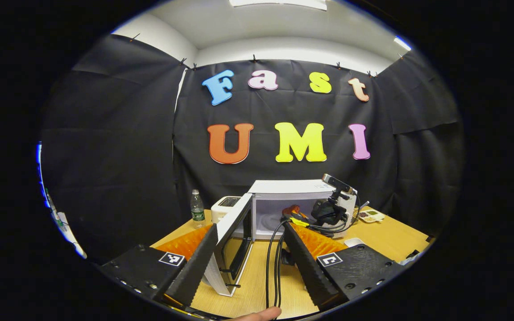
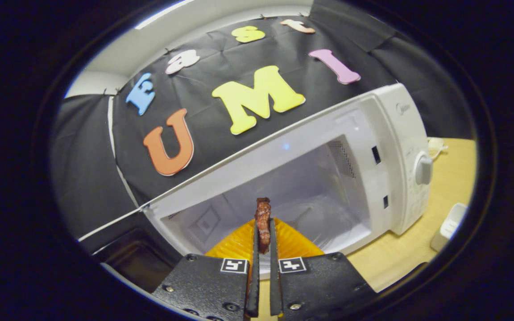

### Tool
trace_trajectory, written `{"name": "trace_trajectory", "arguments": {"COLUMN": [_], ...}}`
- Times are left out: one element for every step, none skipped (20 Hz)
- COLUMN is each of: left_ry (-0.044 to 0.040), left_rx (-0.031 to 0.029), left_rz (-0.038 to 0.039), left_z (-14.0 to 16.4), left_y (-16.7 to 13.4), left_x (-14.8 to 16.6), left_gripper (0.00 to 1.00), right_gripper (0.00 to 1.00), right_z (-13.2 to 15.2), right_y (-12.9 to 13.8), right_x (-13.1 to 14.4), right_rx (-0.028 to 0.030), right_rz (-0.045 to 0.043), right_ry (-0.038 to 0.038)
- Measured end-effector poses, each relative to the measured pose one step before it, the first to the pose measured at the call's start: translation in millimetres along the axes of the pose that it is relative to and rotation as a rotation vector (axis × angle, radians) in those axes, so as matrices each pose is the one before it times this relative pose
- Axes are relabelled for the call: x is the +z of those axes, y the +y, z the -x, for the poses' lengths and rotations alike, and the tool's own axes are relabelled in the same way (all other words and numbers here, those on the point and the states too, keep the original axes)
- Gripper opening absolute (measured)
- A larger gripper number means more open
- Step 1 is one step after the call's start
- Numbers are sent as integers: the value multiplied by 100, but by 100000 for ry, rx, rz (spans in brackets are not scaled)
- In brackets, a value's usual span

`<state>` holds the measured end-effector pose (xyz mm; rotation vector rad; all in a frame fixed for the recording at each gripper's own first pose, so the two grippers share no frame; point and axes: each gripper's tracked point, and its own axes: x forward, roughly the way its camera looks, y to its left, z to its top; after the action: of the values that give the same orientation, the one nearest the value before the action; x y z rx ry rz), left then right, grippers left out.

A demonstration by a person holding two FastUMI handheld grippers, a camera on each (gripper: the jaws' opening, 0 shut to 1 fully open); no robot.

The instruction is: Open the microwave oven with the left hand, put the food in, and close the microwave oven.

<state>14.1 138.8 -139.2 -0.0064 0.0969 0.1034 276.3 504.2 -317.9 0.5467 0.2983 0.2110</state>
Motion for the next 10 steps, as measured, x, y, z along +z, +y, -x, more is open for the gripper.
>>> {"name": "trace_trajectory", "arguments": {"left_ry": [839, 446, 458, 379, 288, 905, 795, 370, 282, -31], "left_rx": [145, 179, -442, -387, -409, -562, -146, 74, 283, 511], "left_rz": [-106, 248, 125, 158, 111, -157, -406, -528, -212, 125], "left_z": [-320, -209, -103, -198, -279, -86, -181, 19, -70, 50], "left_y": [108, 17, -211, -238, -132, -112, -48, 41, 151, 221], "left_x": [-53, -66, -60, -99, -208, -200, -222, -145, -17, 59], "left_gripper": [92, 92, 92, 92, 92, 92, 92, 92, 92, 92], "right_gripper": [13, 13, 13, 13, 15, 30, 57, 84, 98, 98], "right_z": [-1191, -1067, -1078, -1279, -772, -608, -278, -198, -33, 198], "right_y": [-125, -90, -153, -237, -600, -834, -955, -346, 41, 86], "right_x": [-148, -33, 58, 92, -267, 423, -132, -216, -606, -487], "right_rx": [-1981, -1629, -1535, -1927, -3364, -3596, -3780, -875, 417, 415], "right_rz": [-2716, -2943, -2807, -2394, 541, 2829, 2705, 1205, 44, 183], "right_ry": [579, -89, -148, -797, -1632, -1124, -1848, 195, 1984, 2862]}}
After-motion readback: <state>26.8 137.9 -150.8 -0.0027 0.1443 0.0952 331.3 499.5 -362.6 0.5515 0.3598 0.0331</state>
